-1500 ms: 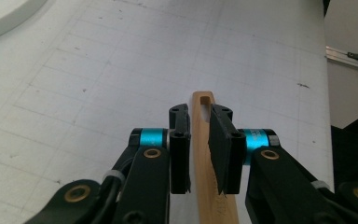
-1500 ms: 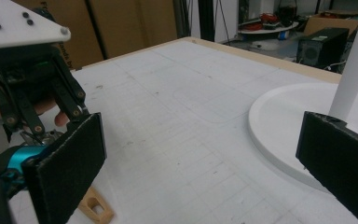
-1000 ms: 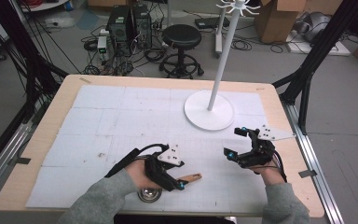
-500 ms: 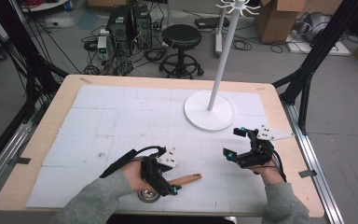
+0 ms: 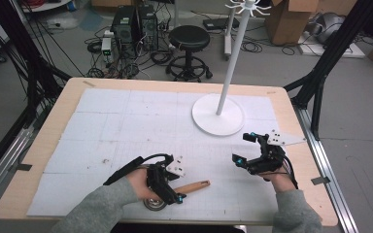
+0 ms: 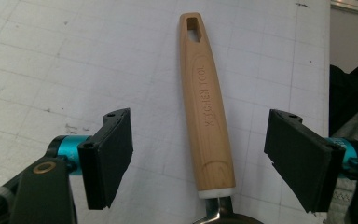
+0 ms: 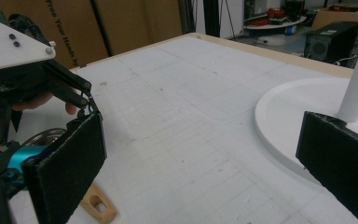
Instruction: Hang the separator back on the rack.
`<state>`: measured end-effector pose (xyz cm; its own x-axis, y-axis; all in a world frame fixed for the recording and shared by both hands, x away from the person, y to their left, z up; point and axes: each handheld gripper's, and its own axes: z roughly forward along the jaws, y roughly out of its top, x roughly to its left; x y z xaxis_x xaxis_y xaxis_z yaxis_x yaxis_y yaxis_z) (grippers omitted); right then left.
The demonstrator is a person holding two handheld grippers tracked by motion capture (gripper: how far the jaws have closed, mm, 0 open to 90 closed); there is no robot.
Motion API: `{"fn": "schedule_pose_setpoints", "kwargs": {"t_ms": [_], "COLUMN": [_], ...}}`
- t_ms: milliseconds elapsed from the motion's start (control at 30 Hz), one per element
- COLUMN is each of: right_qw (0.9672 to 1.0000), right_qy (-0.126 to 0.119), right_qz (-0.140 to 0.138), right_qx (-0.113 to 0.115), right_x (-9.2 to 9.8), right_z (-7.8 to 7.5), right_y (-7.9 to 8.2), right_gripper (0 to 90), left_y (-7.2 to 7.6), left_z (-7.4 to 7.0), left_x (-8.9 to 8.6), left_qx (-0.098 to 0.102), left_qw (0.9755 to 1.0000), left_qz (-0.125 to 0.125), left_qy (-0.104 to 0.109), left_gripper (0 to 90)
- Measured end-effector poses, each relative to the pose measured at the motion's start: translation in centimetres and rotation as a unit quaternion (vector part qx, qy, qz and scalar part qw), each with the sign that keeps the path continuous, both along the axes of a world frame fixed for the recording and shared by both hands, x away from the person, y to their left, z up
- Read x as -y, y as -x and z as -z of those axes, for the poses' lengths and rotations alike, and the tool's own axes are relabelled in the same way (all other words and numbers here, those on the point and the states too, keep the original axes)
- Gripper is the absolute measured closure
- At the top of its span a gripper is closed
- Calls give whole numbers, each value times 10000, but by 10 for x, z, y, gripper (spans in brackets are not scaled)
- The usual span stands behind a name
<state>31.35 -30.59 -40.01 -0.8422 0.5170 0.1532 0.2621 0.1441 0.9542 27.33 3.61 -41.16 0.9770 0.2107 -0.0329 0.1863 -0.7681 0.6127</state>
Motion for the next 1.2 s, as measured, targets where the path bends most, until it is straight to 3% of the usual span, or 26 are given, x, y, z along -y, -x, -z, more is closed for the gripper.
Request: {"fn": "schedule_pose_setpoints", "kwargs": {"t_ms": [167, 367, 633, 833, 1000, 1200], "right_qw": [10000, 10000, 10000, 10000, 10000, 10000], "right_qy": [-16, -20, -18, -20, -26, -19], "right_qz": [-13, -22, -15, -16, -16, -16], "right_qx": [-18, -21, -14, -19, -11, -24], "right_x": [0, 0, 0, 0, 0, 0], "right_z": [0, 0, 1, 1, 1, 1], "right_y": [0, 0, -1, -1, -1, -1], "right_gripper": [7, 7, 7, 7, 7, 7], "left_y": [0, -3, 0, 1, 4, 5], "left_z": [1, 2, 4, 5, 6, 5], "left_x": [0, 0, 2, 2, 2, 2], "left_qx": [67, -84, -90, -183, -141, -166], "left_qw": [9999, 9992, 9986, 9973, 9961, 9955], "left_qz": [6, -72, -92, -87, -59, -55], "left_qy": [-155, -385, -513, -701, -867, -934], "left_gripper": [312, 368, 473, 517, 543, 569]}}
